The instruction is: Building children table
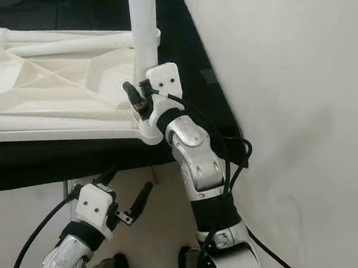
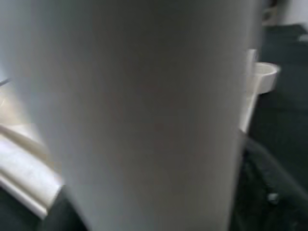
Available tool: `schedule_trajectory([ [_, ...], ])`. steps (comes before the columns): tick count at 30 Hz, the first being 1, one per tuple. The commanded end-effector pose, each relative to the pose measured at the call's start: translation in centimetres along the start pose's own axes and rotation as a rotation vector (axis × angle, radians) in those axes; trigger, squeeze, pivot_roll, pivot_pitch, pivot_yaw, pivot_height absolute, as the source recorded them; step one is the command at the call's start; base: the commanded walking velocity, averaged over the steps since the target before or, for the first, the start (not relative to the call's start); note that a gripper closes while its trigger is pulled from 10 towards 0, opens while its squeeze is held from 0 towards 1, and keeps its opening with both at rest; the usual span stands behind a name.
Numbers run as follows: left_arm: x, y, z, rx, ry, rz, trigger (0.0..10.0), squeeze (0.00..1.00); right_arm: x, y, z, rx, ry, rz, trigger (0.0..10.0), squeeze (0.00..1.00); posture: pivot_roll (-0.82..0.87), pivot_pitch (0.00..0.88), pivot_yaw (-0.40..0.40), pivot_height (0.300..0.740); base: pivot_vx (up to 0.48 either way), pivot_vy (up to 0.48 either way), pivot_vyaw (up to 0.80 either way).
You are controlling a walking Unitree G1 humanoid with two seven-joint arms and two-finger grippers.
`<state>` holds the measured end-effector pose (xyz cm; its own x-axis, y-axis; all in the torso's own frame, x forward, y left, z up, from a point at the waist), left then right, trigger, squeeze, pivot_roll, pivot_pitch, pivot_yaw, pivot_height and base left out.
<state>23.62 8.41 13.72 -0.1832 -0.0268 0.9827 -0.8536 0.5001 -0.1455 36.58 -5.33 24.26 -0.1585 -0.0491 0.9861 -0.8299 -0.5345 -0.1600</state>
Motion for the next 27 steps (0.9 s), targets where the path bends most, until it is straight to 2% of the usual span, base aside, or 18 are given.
schedule_trajectory([
  [1,-0.4,0.2,0.4,-0.01,0.01,-0.023,10.0,0.0,0.5,-0.1,-0.3,0.078,-0.025,0.031,10.0,1.0,0.04,0.287,-0.07,0.74,0.0,0.0,0.0],
  [2,-0.4,0.2,0.4,-0.01,0.011,-0.022,10.0,0.0,0.9,0.1,-0.2,0.189,0.028,0.042,10.0,1.0,0.04,0.287,-0.071,0.74,0.0,0.0,0.0],
  [4,-0.4,0.1,0.4,-0.01,0.011,-0.022,10.0,0.0,0.9,0.2,-0.1,0.207,0.043,0.041,10.0,1.0,0.04,0.287,-0.071,0.74,0.0,0.0,0.0],
  [5,-0.4,0.1,0.4,-0.01,0.011,-0.022,10.0,0.0,1.0,0.3,0.0,0.246,0.052,0.039,10.0,0.0,0.04,0.287,-0.073,0.74,0.0,0.0,0.0],
  [6,-0.4,0.2,0.4,-0.009,0.013,-0.022,10.0,0.0,0.8,0.4,0.3,0.318,0.075,0.018,10.0,0.0,0.04,0.288,-0.074,0.74,0.0,0.0,0.0],
  [11,-0.4,0.1,0.5,-0.008,0.014,-0.021,10.0,0.0,-0.2,0.8,0.3,0.438,0.129,-0.032,10.0,0.0,0.04,0.286,-0.075,0.74,0.0,0.0,0.0],
  [15,-0.5,0.1,0.6,-0.009,0.016,-0.02,10.0,0.0,-0.2,1.7,-0.5,0.657,0.165,-0.033,10.0,0.0,0.04,0.285,-0.075,0.74,0.0,0.0,0.0],
  [18,-0.5,0.0,0.6,-0.009,0.017,-0.02,10.0,0.0,0.0,1.7,0.1,0.709,0.169,-0.033,10.0,0.0,0.04,0.285,-0.077,0.74,0.0,0.0,0.0],
  [19,-0.5,0.0,0.7,-0.009,0.018,-0.02,10.0,0.0,0.1,1.7,0.3,0.724,0.179,-0.031,9.0,0.0,0.04,0.285,-0.077,0.74,0.0,0.0,0.0],
  [21,-0.5,0.0,0.7,-0.008,0.019,-0.02,10.0,0.0,0.4,1.7,0.5,0.737,0.182,-0.023,9.0,0.0,0.04,0.285,-0.078,0.74,0.0,0.0,0.0],
  [22,-0.5,0.0,0.7,-0.008,0.019,-0.019,10.0,0.0,0.8,1.6,0.9,0.742,0.181,-0.012,4.8,0.0,0.04,0.284,-0.078,0.74,0.0,0.0,0.0],
  [23,-0.5,0.0,0.7,-0.007,0.019,-0.019,10.0,0.0,1.0,1.5,1.1,0.742,0.177,-0.005,3.1,0.0,0.04,0.284,-0.078,0.74,0.0,0.0,0.0],
  [24,-0.5,0.0,0.7,-0.007,0.019,-0.019,10.0,0.0,1.0,1.5,1.1,0.742,0.177,-0.005,3.1,0.0,0.04,0.284,-0.078,0.74,0.0,0.0,0.0],
  [25,-0.5,0.0,0.7,-0.007,0.019,-0.018,10.0,0.0,1.1,1.4,1.3,0.742,0.178,-0.001,0.0,0.0,0.04,0.285,-0.08,0.74,0.0,0.0,0.0],
  [27,-0.5,0.0,0.7,-0.006,0.019,-0.018,10.0,0.0,1.2,1.4,1.5,0.757,0.181,0.002,0.0,0.0,0.04,0.285,-0.08,0.74,0.0,0.0,0.0],
])
Point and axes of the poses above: a point about 5 cm out from each wrist's last joint towards the gripper, its own y axis pointing back from the gripper into the wrist, its own x axis along the axis of the wrist's last joint, z = x × y, the point moved 3 cm from there along -y, pointing out of the wrist towards the gripper, and after that the axes turned 3 degrees about y, right-handed, at the moved point
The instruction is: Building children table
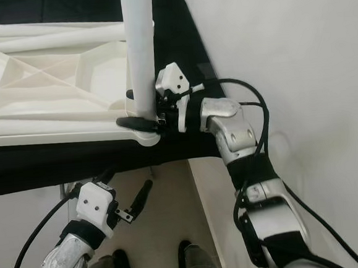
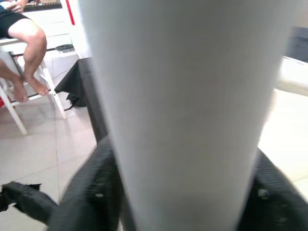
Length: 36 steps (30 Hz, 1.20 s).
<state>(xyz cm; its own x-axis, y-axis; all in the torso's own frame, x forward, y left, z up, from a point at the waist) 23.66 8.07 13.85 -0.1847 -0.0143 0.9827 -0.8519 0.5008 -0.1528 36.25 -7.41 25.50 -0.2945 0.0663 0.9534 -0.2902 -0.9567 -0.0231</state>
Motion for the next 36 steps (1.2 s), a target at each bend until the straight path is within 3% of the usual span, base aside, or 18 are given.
schedule_trajectory([
  [1,-0.6,0.3,0.4,-0.005,0.009,-0.025,10.0,0.0,-0.1,0.1,-0.3,0.041,0.001,0.014,0.0,0.0,0.04,0.285,-0.08,0.74,0.0,0.0,0.0],
  [10,-0.7,0.3,0.4,-0.005,0.009,-0.026,10.0,0.0,-0.5,0.2,-0.4,0.063,0.001,0.001,0.0,0.0,0.03,0.283,-0.08,0.74,0.0,0.0,0.0],
  [13,-0.8,0.3,0.5,-0.006,0.01,-0.027,10.0,0.0,-1.2,0.6,0.1,-0.031,-0.008,-0.021,0.0,0.0,0.03,0.277,-0.087,0.74,0.0,0.0,0.0],
  [15,-0.9,0.4,0.6,-0.006,0.01,-0.028,10.0,0.0,-2.8,0.9,0.3,-0.227,-0.046,-0.042,0.0,0.0,0.03,0.268,-0.094,0.74,0.0,0.0,0.0],
  [17,-0.9,0.4,0.6,-0.006,0.01,-0.028,10.0,0.0,-4.4,1.5,1.0,-0.627,-0.016,-0.085,0.0,0.0,0.04,0.271,-0.1,0.74,0.0,0.0,0.0],
  [19,-0.8,0.4,0.6,-0.004,0.01,-0.028,10.0,0.0,-6.7,3.0,-0.9,-0.865,-0.031,-0.215,0.0,0.0,0.03,0.271,-0.099,0.74,0.0,0.0,0.0],
  [22,-0.8,0.4,0.5,-0.003,0.01,-0.028,10.0,0.0,-6.9,2.7,-2.1,-0.887,-0.032,-0.227,0.0,0.0,0.03,0.275,-0.09,0.74,0.0,0.0,0.0],
  [24,-0.9,0.3,0.4,-0.005,0.009,-0.029,10.0,0.0,-6.9,0.8,-3.0,-0.863,-0.082,-0.188,0.0,0.0,0.03,0.262,-0.083,0.74,0.0,0.0,0.0],
  [25,-0.9,0.3,0.4,-0.005,0.009,-0.029,10.0,0.0,-6.9,0.8,-3.0,-0.863,-0.082,-0.188,0.0,0.0,0.03,0.262,-0.083,0.74,0.0,0.0,0.0],
  [27,-0.9,0.3,0.4,-0.007,0.008,-0.03,10.0,0.0,-6.4,-0.8,-3.2,-0.815,-0.097,-0.162,0.0,0.0,0.03,0.263,-0.083,0.74,0.0,0.0,0.0],
  [31,-0.8,0.3,0.3,-0.005,0.006,-0.029,10.0,0.0,-5.9,-1.6,-3.1,-0.787,-0.09,-0.149,0.0,0.0,0.03,0.266,-0.084,0.74,0.0,0.0,0.0],
  [32,-0.8,0.3,0.3,0.0,0.005,-0.028,10.0,0.0,-5.6,-1.9,-3.1,-0.767,-0.088,-0.151,8.6,0.0,0.03,0.267,-0.085,0.74,0.0,0.0,0.0],
  [33,-0.8,0.3,0.3,0.001,0.004,-0.028,10.0,0.0,-5.6,-2.0,-3.1,-0.764,-0.088,-0.152,10.0,0.0,0.03,0.267,-0.085,0.74,0.0,0.0,0.0],
  [36,-0.7,0.2,0.2,0.001,0.004,-0.026,10.0,0.0,-4.9,-2.8,-3.7,-0.7,-0.122,-0.104,10.0,0.0,0.03,0.27,-0.084,0.74,0.0,0.0,0.0],
])
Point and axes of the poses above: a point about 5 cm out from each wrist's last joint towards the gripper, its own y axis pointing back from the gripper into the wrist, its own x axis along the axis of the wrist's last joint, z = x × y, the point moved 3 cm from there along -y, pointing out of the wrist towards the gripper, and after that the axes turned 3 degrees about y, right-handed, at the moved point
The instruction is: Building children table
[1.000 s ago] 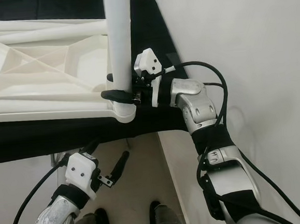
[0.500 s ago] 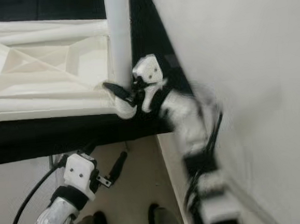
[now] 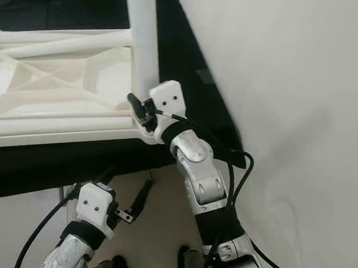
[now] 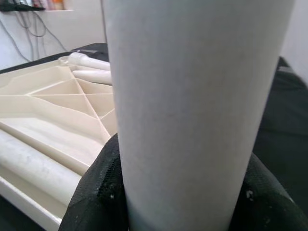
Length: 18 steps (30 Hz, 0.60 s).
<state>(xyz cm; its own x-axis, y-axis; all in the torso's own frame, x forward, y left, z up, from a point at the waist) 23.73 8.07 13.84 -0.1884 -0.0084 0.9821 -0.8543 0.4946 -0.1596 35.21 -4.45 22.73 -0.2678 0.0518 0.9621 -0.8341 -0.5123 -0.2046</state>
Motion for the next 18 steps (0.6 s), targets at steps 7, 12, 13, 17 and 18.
schedule_trajectory([
  [7,-0.7,0.2,0.3,-0.006,0.002,-0.031,10.0,0.0,1.7,-0.2,-1.8,0.279,-0.103,0.069,10.0,1.0,0.03,0.274,-0.084,0.74,0.0,0.0,0.0],
  [12,-0.7,0.1,0.2,-0.004,0.004,-0.029,10.0,0.0,2.5,0.5,-2.1,0.71,0.142,0.088,10.0,0.0,0.03,0.272,-0.085,0.74,0.0,0.0,0.0],
  [13,-0.7,0.1,0.2,-0.004,0.004,-0.029,10.0,0.0,2.5,0.5,-2.1,0.71,0.142,0.088,10.0,0.0,0.03,0.272,-0.085,0.74,0.0,0.0,0.0],
  [17,-0.8,0.0,0.2,-0.005,0.004,-0.031,10.0,0.0,2.6,0.3,-0.6,0.865,0.092,0.042,10.0,0.0,0.03,0.268,-0.086,0.74,0.0,0.0,0.0],
  [18,-0.8,0.0,0.2,-0.006,0.004,-0.031,10.0,0.0,2.7,0.3,-0.5,0.87,0.086,0.043,10.0,0.0,0.03,0.268,-0.086,0.74,0.0,0.0,0.0],
])
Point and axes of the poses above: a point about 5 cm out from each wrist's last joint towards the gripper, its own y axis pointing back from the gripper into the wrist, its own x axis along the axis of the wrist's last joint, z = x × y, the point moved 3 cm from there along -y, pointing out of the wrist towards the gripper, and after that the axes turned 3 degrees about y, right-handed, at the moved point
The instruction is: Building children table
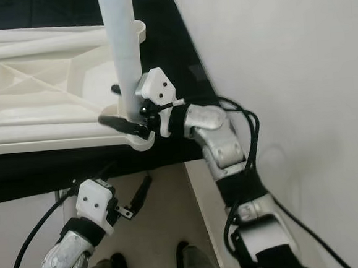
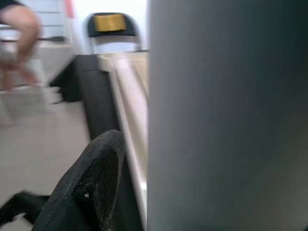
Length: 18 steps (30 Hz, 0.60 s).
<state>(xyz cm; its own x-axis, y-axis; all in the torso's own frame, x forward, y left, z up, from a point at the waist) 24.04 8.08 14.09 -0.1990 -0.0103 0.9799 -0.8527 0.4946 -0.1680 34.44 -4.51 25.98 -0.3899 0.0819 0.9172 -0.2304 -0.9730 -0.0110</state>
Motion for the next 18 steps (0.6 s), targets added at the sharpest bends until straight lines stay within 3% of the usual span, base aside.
schedule_trajectory([
  [1,-1.0,0.4,0.3,-0.006,0.011,-0.039,10.0,0.0,-0.5,-0.2,-0.6,0.074,-0.042,0.012,10.0,0.0,0.04,0.268,-0.086,0.74,0.0,0.0,0.0],
  [2,-1.0,0.4,0.3,-0.006,0.011,-0.039,10.0,0.0,-0.5,-0.2,-0.6,0.074,-0.042,0.012,10.0,0.0,0.04,0.268,-0.086,0.74,0.0,0.0,0.0],
  [3,-0.9,0.4,0.3,-0.005,0.01,-0.039,10.0,0.0,-0.2,0.0,-0.2,0.09,-0.049,0.025,3.6,0.0,0.04,0.272,-0.086,0.74,0.0,0.0,0.0],
  [5,-0.9,0.4,0.3,-0.004,0.01,-0.039,10.0,0.0,-0.1,0.2,0.1,0.098,-0.054,0.035,3.6,0.0,0.04,0.272,-0.086,0.74,0.0,0.0,0.0],
  [6,-0.9,0.4,0.3,-0.002,0.009,-0.039,10.0,0.0,0.1,0.4,0.3,0.119,-0.068,0.056,0.0,0.0,0.04,0.272,-0.086,0.74,0.0,0.0,0.0],
  [18,-0.8,0.5,0.4,-0.003,0.01,-0.039,10.0,0.0,-0.4,1.4,1.0,0.108,-0.074,0.069,0.0,0.0,0.05,0.279,-0.081,0.74,0.0,0.0,0.0],
])
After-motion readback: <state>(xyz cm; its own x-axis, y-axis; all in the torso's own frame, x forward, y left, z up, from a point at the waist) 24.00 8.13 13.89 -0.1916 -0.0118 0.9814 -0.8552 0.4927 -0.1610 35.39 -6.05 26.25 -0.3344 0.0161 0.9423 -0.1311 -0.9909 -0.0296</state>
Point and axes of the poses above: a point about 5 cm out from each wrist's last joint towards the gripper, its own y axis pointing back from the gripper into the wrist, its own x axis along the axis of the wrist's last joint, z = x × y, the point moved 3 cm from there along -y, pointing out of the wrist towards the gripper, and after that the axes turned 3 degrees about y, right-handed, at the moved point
